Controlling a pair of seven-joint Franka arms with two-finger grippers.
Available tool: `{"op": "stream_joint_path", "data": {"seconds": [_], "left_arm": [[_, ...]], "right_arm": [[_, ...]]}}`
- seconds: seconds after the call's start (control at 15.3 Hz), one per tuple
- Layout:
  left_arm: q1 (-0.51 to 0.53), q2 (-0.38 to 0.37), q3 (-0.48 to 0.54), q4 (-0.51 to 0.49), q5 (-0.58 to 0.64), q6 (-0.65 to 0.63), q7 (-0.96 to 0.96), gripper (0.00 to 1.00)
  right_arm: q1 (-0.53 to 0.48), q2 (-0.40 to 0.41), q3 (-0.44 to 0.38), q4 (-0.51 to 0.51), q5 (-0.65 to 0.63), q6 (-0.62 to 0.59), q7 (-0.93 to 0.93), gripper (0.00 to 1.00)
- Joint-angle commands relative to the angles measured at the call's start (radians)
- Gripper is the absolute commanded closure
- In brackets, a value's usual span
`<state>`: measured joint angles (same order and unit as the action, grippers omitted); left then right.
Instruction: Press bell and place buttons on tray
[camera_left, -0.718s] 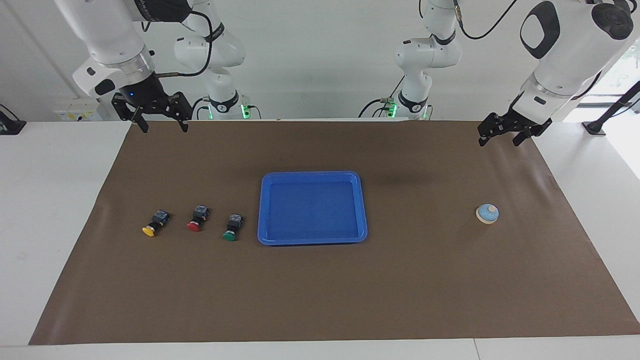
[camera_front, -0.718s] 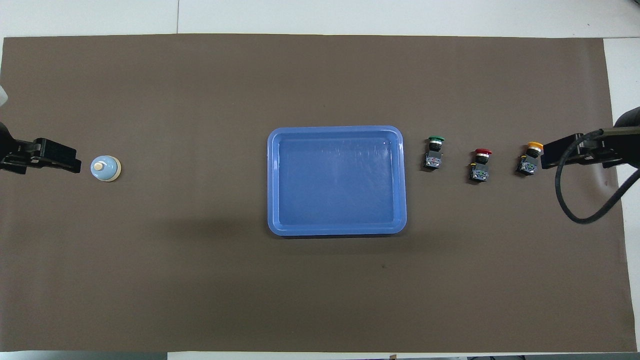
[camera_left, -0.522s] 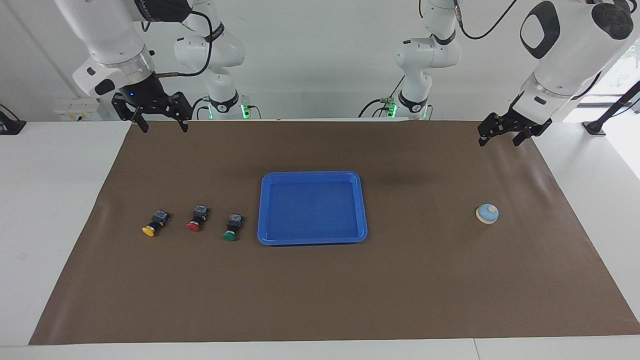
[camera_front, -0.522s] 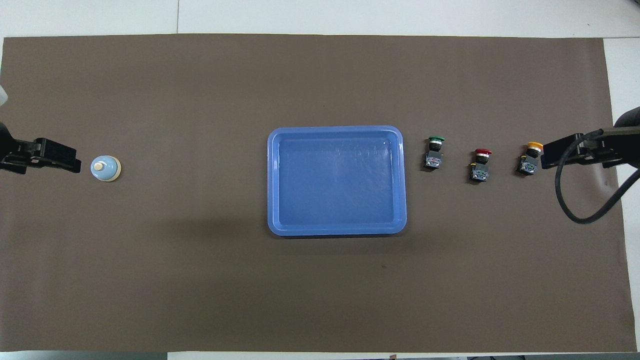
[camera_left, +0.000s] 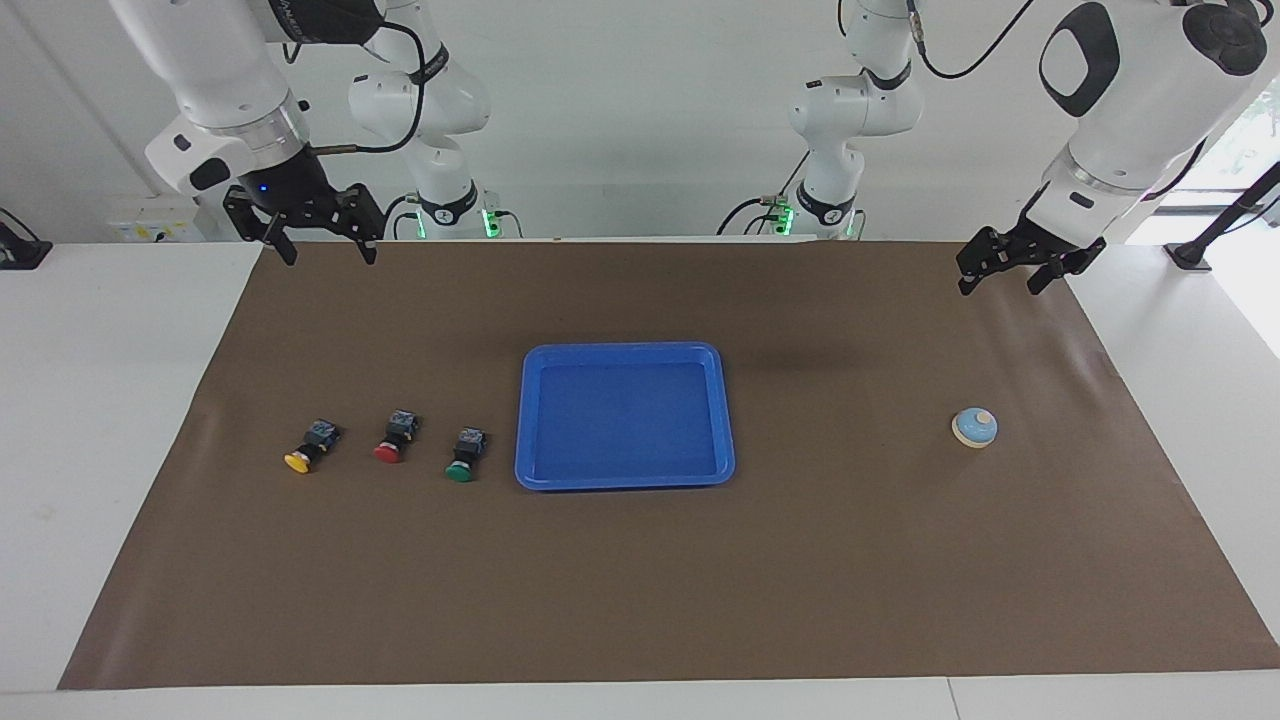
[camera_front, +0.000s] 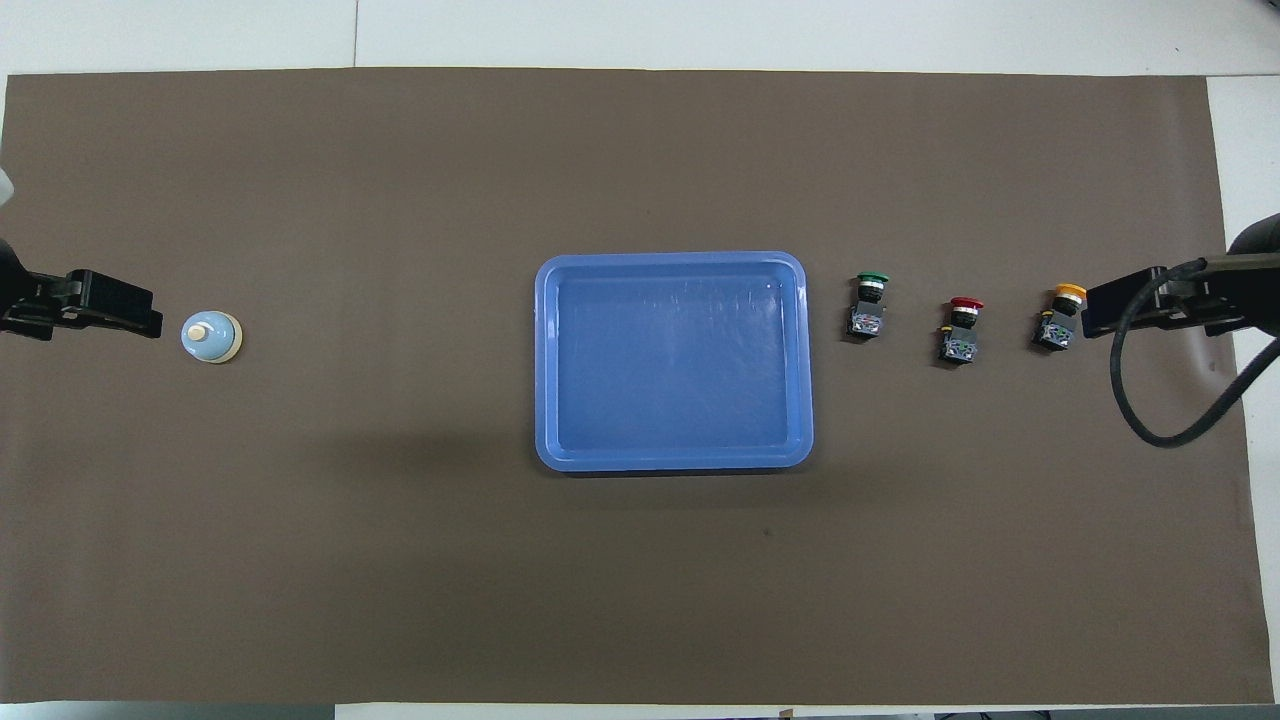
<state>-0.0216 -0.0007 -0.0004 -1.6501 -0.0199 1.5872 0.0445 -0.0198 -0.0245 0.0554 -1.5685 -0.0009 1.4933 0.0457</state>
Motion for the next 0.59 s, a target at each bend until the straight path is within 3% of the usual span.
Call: {"op": "stream_joint_path", "data": {"seconds": [0.0, 0.07, 0.33, 0.52], "left_arm": [[0.002, -0.024, 0.008, -0.042, 0.008, 0.045, 0.0, 0.62], [0.006, -0.028, 0.01, -0.062, 0.009, 0.053, 0.003, 0.98], [0.06, -0.021, 0.01, -0.147, 0.009, 0.17, 0.009, 1.0], [0.106, 0.027, 0.01, -0.233, 0.009, 0.302, 0.037, 1.0]], "right_arm": [[-0.012, -0.017, 0.006, -0.015, -0.002, -0.007, -0.029, 0.0], [-0.012, -0.017, 0.006, -0.015, -0.002, -0.007, -0.029, 0.0], [-0.012, -0.017, 0.004, -0.015, -0.002, -0.007, -0.029, 0.0], [-0.012, -0.017, 0.006, -0.015, -0.002, -0.007, -0.029, 0.0]]}}
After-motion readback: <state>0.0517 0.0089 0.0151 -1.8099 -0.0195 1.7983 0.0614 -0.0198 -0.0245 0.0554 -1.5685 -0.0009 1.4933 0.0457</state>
